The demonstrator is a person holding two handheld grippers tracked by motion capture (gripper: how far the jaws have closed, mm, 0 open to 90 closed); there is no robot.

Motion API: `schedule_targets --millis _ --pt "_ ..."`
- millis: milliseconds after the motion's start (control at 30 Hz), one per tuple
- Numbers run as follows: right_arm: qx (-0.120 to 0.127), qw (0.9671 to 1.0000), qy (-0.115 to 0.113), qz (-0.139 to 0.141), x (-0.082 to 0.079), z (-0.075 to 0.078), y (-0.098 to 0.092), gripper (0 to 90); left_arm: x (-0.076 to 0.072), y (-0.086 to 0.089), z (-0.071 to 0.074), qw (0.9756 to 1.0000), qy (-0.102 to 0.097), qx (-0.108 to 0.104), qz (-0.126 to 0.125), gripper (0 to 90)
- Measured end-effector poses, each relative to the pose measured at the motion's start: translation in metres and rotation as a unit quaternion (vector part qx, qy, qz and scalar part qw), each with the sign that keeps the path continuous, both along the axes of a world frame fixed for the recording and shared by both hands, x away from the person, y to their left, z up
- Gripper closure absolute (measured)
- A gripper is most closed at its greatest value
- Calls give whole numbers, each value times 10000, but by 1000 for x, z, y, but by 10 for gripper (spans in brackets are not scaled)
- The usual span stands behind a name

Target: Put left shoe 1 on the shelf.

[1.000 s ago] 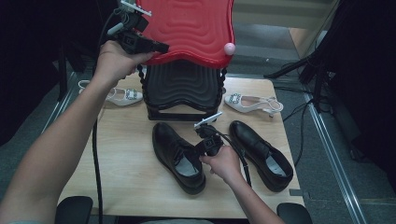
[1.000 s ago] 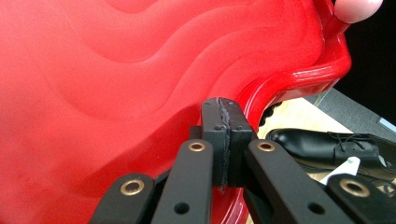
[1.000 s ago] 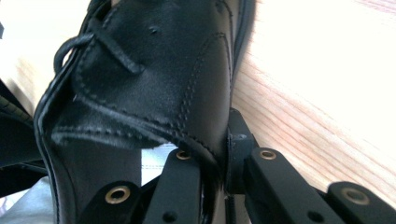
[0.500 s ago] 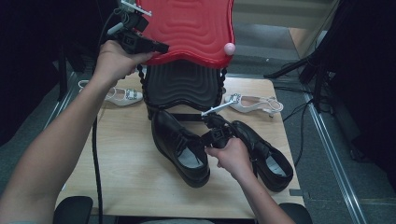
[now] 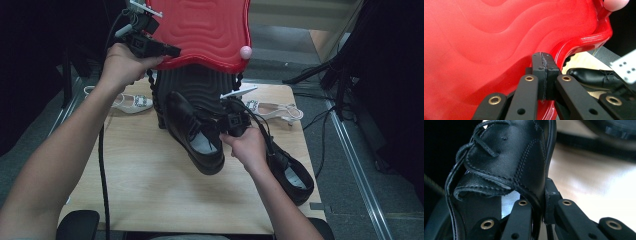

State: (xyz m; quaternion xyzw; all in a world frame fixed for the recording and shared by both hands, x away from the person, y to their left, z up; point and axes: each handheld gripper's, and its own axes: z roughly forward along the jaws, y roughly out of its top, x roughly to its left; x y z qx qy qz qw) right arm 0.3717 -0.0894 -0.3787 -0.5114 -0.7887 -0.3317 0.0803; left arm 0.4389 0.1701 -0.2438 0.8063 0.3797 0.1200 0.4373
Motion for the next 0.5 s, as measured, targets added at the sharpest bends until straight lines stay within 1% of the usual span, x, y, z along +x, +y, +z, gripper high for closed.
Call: schedule_targets --millis 67,100,200,333,367,433,500 --pt "-25 9999 -127 -87 8 3 6 880 0 0 0 10000 -11 14 -9 900" --pt "-78 9997 -211 -100 11 4 9 880 0 0 0 10000 -17 13 -11 900" --pt "-153 9986 -425 -258 22 8 19 880 0 0 0 10000 -26 14 -11 900" --pt "-24 9974 -537 -487 35 9 27 880 -1 0 0 10000 -26 26 -19 900" --pt "2 9965 -563 -622 37 9 28 880 -1 0 0 10000 -33 27 -20 900" --pt "72 9943 -784 -718 41 8 32 879 -1 0 -1 10000 -71 24 -21 900" --pt "143 9930 -804 -859 45 7 35 880 -1 1 -1 9999 -93 46 -41 900"
